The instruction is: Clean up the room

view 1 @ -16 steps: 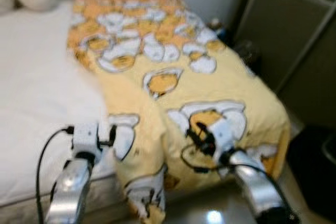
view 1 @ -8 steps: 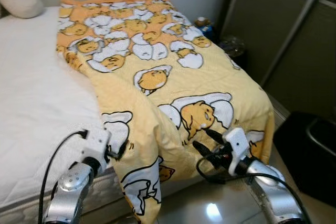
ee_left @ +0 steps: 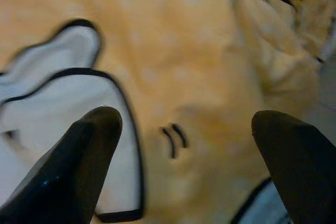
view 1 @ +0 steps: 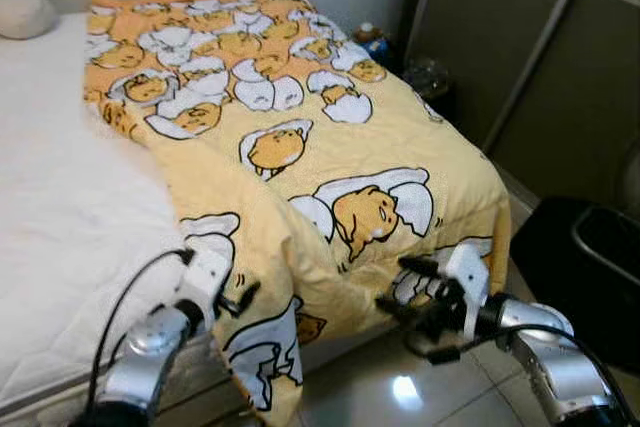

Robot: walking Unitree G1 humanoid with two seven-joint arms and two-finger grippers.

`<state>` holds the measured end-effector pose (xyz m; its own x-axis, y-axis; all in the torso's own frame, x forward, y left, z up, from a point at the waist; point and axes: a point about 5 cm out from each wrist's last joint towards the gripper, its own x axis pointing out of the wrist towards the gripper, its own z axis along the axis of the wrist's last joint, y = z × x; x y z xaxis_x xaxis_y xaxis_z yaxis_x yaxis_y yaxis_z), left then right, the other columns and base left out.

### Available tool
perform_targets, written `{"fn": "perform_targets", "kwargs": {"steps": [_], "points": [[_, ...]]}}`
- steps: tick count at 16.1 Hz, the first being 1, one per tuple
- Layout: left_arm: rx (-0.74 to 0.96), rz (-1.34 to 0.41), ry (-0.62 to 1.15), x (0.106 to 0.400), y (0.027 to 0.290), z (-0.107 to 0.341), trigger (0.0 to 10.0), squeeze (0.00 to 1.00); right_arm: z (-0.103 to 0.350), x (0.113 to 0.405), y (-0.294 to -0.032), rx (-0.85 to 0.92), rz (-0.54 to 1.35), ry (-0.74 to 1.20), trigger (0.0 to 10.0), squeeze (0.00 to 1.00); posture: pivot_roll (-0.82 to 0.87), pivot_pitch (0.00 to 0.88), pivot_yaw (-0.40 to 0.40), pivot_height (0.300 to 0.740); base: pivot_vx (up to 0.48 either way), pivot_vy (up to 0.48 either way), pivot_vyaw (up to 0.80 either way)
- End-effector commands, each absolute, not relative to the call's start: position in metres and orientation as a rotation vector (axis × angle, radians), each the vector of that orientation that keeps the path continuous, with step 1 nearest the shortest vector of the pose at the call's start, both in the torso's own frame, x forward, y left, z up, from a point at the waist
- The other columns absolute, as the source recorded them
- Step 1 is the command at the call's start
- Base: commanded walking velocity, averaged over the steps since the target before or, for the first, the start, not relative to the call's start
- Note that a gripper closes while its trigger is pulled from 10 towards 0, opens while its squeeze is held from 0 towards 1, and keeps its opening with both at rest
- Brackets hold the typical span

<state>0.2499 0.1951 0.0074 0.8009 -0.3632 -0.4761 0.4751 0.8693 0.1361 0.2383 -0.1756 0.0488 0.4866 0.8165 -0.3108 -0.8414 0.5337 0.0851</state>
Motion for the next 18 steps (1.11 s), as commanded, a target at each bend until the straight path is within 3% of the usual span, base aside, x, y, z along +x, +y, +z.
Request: {"fn": "perform_targets", "kwargs": {"steps": [1,2,5,6,7,16,18], "points": [[0.306,-0.524,0.466,0.246,0.190,0.003,10.0,1.00,0.056,0.239,-0.175,-0.113,1.073,0.343,10.0,1.00,-0.03,0.000,0.003,0.740,0.000,0.000,0.00],[0.440,-0.562,0.506,0.240,0.192,-0.006,10.0,1.00,0.058,0.240,-0.177,-0.140,1.096,0.347,10.0,1.00,-0.03,0.000,0.001,0.740,0.000,0.000,0.00],[0.559,-0.524,0.549,0.243,0.195,-0.015,10.0,1.00,0.062,0.243,-0.176,-0.161,1.127,0.357,10.0,1.00,-0.03,0.000,-0.006,0.740,0.000,0.000,0.00],[0.628,-0.496,0.555,0.245,0.194,-0.020,10.0,0.87,0.064,0.243,-0.175,-0.164,1.129,0.351,10.0,1.00,-0.03,0.000,-0.012,0.740,0.000,0.000,0.00],[0.684,-0.458,0.549,0.247,0.195,-0.021,10.0,0.00,0.064,0.243,-0.174,-0.179,1.138,0.348,10.0,1.00,-0.03,0.000,-0.012,0.740,0.000,0.000,0.00],[0.898,-0.383,0.649,0.239,0.218,-0.036,10.0,0.00,0.065,0.240,-0.161,-0.188,1.210,0.366,10.0,1.00,-0.03,0.001,-0.021,0.740,0.000,0.000,0.00],[0.905,-0.335,0.633,0.243,0.224,-0.032,4.7,0.00,0.064,0.239,-0.158,-0.182,1.225,0.372,10.0,1.00,-0.02,0.000,-0.017,0.740,0.000,0.000,0.00]]}}
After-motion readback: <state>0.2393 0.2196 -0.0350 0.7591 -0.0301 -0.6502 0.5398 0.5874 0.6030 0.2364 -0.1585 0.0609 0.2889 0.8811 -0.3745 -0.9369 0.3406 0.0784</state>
